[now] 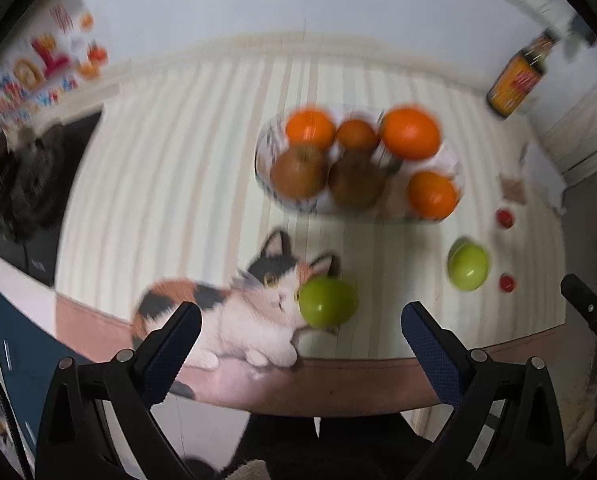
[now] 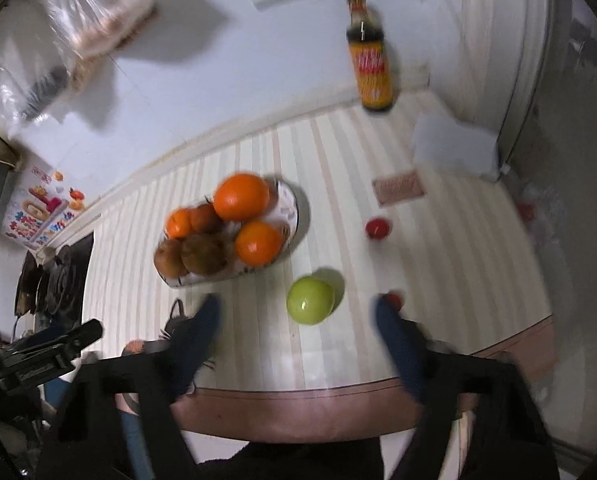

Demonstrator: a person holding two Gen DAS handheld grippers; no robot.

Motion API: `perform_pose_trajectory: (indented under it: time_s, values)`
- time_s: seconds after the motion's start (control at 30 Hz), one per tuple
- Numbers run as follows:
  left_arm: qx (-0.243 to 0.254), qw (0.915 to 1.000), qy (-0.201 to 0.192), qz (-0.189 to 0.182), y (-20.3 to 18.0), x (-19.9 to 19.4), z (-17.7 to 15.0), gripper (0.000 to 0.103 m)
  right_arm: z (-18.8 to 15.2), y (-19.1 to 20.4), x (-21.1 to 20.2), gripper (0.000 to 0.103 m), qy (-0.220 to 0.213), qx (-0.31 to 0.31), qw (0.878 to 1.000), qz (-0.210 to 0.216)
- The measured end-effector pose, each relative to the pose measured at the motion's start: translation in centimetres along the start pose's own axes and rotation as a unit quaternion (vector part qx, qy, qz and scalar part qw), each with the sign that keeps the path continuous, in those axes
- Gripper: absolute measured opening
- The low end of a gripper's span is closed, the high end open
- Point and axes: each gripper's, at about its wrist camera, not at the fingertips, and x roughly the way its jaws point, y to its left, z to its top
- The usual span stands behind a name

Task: Organize fruits
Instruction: 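Grasp a green apple with the left gripper while the right gripper grasps another green apple, then carry both green apples onto the plate and open both grippers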

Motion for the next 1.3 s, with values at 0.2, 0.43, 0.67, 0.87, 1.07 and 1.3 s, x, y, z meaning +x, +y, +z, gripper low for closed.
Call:
perform_pose_trajectory:
  time_s: [0.2, 0.43, 0.67, 0.87, 1.07, 1.3]
  values:
    - [-0.031, 0.9961, 0.082, -0.014, 0.1, 7.1, 0.1, 0.102, -0.1, -1.6, 8.2, 0.062, 0.072, 0.029, 0.997, 0.003]
    - [-0.046, 0.9910, 0.124, -0.017, -0.3, 12.0, -0.1, 0.102, 0.5, -3.2, 15.0, 0.063, 0.120, 0.071, 0.990, 0.019]
    - [-0.048, 0.9894, 0.132, -0.038, -0.7, 14.1, 0.1, 0.091, 1.4, -2.5, 18.7, 0.063, 0.144, 0.064, 0.987, 0.025]
    - [-0.028, 0.9911, 0.119, -0.051, -1.9, 14.1, 0.4, 0.061, 1.7, 0.1, 20.1, 0.061, 0.153, 0.024, 0.988, 0.014]
    - [0.016, 0.9958, 0.090, -0.002, -1.8, 13.6, 0.0, 0.061, -0.1, 4.4, 20.2, 0.060, 0.179, -0.061, 0.982, 0.013]
    - [0.029, 0.9959, 0.082, 0.022, 0.1, 13.5, -0.5, 0.061, -4.2, 9.1, 20.5, 0.060, 0.216, -0.132, 0.967, 0.031]
